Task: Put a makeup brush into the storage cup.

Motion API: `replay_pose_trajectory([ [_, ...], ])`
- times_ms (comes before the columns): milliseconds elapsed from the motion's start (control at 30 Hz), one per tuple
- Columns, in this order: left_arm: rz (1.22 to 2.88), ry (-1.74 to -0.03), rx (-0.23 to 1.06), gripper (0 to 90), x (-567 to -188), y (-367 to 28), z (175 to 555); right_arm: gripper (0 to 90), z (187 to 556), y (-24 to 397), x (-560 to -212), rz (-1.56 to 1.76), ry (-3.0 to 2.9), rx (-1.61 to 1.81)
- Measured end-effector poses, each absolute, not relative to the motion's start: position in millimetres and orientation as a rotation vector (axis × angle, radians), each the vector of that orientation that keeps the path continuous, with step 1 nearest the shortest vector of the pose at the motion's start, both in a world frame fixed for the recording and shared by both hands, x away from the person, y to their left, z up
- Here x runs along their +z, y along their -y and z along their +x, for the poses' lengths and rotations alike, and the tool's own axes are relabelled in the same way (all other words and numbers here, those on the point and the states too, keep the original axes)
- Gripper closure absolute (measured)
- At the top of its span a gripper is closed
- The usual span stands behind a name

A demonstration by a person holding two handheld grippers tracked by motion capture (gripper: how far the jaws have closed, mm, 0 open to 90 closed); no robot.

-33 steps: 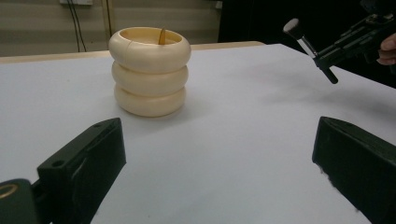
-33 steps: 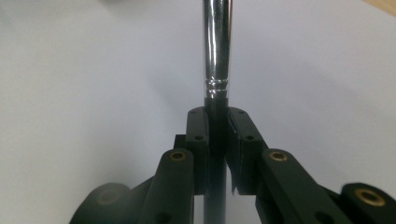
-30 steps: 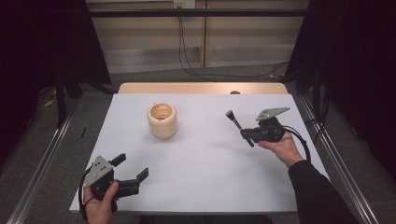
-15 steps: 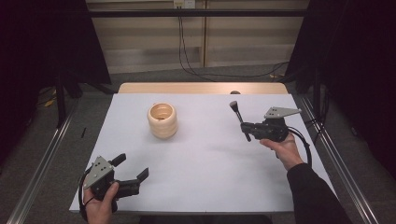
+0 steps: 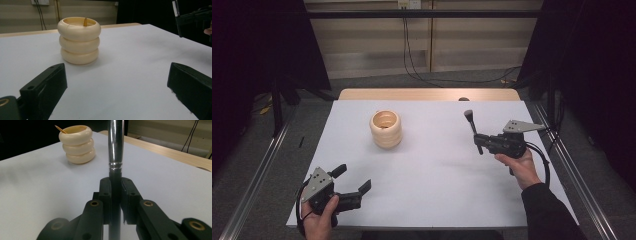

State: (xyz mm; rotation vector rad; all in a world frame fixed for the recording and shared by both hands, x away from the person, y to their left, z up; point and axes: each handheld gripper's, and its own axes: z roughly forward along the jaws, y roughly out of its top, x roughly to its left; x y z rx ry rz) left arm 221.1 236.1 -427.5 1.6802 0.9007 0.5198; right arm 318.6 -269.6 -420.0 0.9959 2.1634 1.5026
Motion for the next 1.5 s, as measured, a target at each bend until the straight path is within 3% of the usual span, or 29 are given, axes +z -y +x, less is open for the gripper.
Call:
replay_pose_trajectory([
  [567,1.664,-0.89,0.529,2.1,-423.8,-233.0,220.6,79.8,297.6,262.5,-418.8,0.967,-2.129,1.569],
  [1500,1.666,-0.837,0.513,1.9,-415.9,-211.3,222.8,79.7,266.5,209.8,-412.2,0.821,-2.197,1.72],
])
